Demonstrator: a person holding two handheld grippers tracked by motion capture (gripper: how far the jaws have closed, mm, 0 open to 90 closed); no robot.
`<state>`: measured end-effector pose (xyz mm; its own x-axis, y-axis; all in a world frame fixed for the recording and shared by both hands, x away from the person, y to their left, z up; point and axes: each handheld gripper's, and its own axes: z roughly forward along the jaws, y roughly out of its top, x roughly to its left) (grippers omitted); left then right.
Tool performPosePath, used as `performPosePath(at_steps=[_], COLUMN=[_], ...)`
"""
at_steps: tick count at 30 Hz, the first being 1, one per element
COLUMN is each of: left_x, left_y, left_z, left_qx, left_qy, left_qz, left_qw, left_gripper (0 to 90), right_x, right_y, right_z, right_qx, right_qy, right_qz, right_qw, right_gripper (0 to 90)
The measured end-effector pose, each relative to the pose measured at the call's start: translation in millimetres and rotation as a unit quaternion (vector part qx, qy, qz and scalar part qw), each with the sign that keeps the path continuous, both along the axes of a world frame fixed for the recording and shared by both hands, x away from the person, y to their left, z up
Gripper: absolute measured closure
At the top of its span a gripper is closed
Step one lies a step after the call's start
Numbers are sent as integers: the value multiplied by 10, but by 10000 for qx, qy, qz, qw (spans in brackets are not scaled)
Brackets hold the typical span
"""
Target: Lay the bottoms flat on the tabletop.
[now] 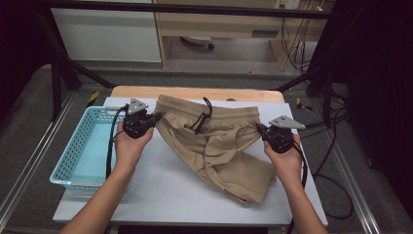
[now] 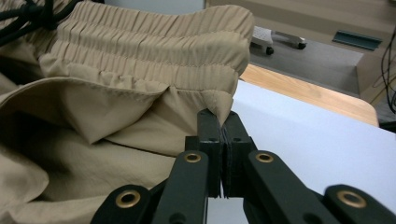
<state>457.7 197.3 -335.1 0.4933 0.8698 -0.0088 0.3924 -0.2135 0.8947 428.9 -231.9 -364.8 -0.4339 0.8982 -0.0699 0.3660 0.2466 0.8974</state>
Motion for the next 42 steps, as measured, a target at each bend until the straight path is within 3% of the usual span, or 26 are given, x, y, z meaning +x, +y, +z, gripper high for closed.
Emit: performPosePath(at_steps=[4, 10, 17, 19, 26, 30, 34, 42], left_x=[45, 90, 182, 194, 252, 302, 384, 503], left_y=[-13, -209, -445, -502, -569, -553, -518, -450], left_z=[46, -31, -158, -198, -284, -249, -180, -4], left_qx=[-59, -18, -72, -90, -21, 131, -59, -187], left_qy=[81, 153, 296, 258, 266, 28, 44, -18], left_qz=[-54, -182, -285, -255, -198, -215, -94, 61], left_qw=[9999, 9997, 9991, 9993, 9994, 9997, 9999, 9998], left_gripper=[878, 873, 864, 861, 869, 878, 881, 882], right_x=[41, 135, 288, 349, 433, 468, 491, 515], right_y=[49, -110, -309, -343, -343, -338, -306, -235], right_z=[-22, -9, 195, 226, 100, 89, 108, 173], right_qx=[-31, 0, -113, -120, -68, -72, -33, 141], right_qy=[28, 84, -30, -37, 118, 133, 98, 25], right_qz=[6, -240, -556, -638, -667, -696, -684, -675], right_qw=[10000, 9997, 9984, 9979, 9977, 9975, 9976, 9976], right_gripper=[886, 886, 886, 886, 886, 886, 886, 886])
